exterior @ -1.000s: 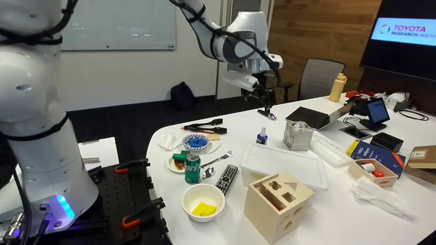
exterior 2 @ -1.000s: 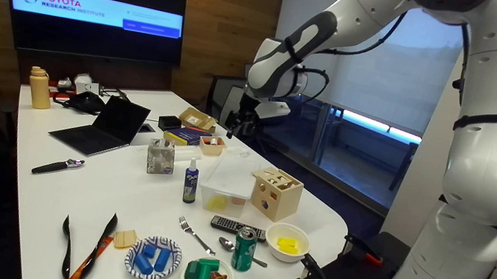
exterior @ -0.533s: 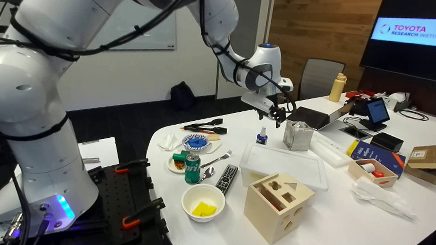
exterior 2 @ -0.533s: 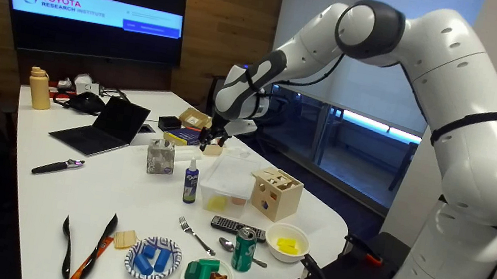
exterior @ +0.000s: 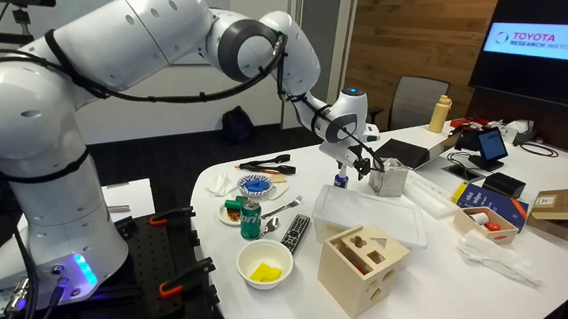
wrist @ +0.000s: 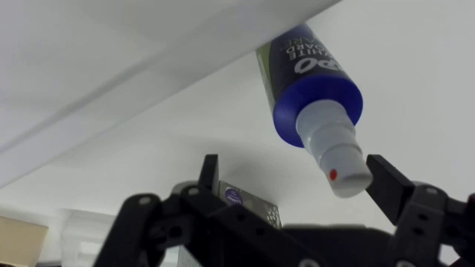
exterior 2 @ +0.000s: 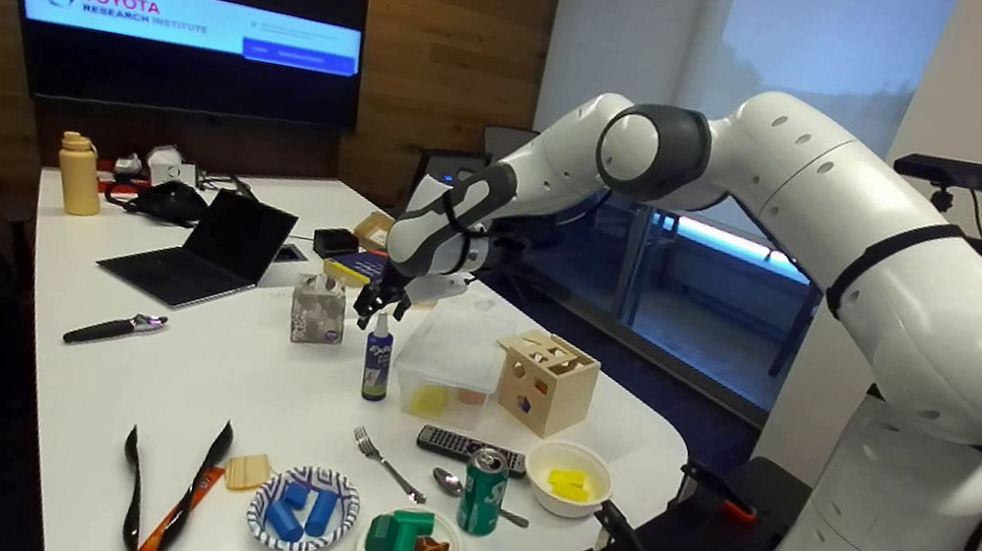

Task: Move the blue bottle forwards then close the lid on the wooden toy box.

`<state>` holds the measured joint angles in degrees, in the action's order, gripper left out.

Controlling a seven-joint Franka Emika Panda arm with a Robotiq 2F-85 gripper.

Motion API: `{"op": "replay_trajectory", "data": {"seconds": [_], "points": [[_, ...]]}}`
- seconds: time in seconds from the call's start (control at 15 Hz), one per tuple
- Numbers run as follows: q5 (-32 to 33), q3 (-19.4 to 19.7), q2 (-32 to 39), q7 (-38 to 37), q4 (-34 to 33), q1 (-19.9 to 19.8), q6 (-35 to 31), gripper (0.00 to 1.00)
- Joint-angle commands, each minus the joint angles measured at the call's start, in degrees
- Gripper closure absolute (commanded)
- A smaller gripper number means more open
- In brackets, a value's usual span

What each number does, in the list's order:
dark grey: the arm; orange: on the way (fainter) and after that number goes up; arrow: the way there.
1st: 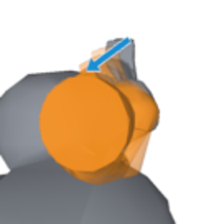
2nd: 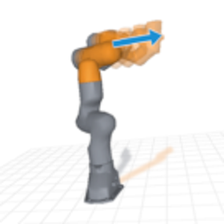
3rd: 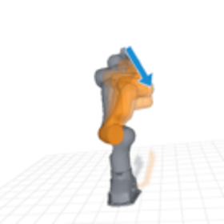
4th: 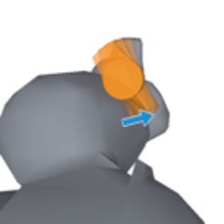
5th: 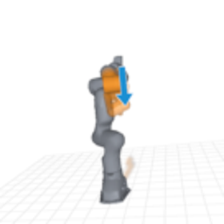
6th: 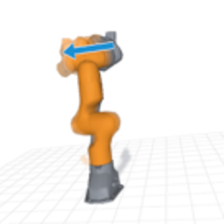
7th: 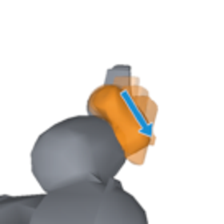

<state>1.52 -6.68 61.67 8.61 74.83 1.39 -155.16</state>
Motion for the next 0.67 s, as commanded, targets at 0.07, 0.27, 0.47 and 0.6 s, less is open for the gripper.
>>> {"op": "replay_trajectory", "data": {"seconds": [0.07, 0.27, 0.47, 0.6], "points": [[-0.03, 0.77, 2.42, -0.51, -6.32, 0.75, 4.88, 0.34], [0.02, 1.42, 1.67, -1.29, -6.56, 1.34, 8.79, 0.60], [-0.36, 1.32, 2.04, -1.70, -8.03, 1.72, 15.36, 0.32], [-0.47, 1.35, 2.30, -2.01, -9.21, 1.99, 18.60, 0.35]]}}
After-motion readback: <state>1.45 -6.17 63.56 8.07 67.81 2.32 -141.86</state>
